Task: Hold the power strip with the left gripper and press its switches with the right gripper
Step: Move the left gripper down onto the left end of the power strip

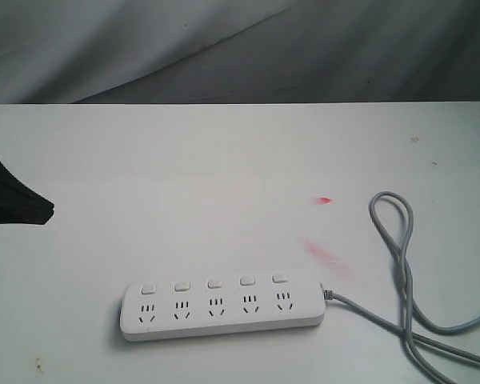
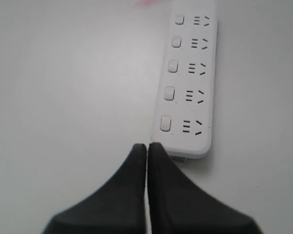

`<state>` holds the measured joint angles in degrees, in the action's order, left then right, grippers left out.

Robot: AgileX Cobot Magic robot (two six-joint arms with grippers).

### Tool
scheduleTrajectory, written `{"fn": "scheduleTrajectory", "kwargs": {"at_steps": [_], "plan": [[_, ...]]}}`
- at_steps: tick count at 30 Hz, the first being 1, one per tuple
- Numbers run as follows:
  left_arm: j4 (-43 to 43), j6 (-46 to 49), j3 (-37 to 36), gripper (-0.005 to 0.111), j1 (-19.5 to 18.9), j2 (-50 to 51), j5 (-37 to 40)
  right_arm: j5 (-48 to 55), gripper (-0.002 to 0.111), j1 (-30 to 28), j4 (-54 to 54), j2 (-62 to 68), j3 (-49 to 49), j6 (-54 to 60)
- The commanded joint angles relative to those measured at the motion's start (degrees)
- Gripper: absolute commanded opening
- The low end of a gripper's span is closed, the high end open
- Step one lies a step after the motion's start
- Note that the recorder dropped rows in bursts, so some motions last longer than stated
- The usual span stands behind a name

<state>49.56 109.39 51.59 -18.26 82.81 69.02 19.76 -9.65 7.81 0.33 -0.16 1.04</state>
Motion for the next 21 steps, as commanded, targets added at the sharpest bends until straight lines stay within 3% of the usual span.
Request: {"fn": "scheduleTrajectory", "kwargs": {"at_steps": [1,13,18,21], "plan": [[-0.7,0.5,0.4,0.002,-0.2,-0.2,0.9,-0.5,0.000,-0.2,-0.3,-0.3,0.2,0.0],[0.0,0.7,0.4,0.002,-0.2,0.2,0.9,-0.5,0.000,-0.2,-0.3,-0.3,0.2,0.0],[-0.1,6.4,0.4,0.003,-0.2,1.5,0.9,-0.5,0.000,-0.2,-0.3,-0.3,0.2,0.0],[-2.5,8.0,0.4,0.015,0.1,3.4,0.9,-0.5,0.000,-0.2,-0.3,-0.3,0.2,0.0]]}}
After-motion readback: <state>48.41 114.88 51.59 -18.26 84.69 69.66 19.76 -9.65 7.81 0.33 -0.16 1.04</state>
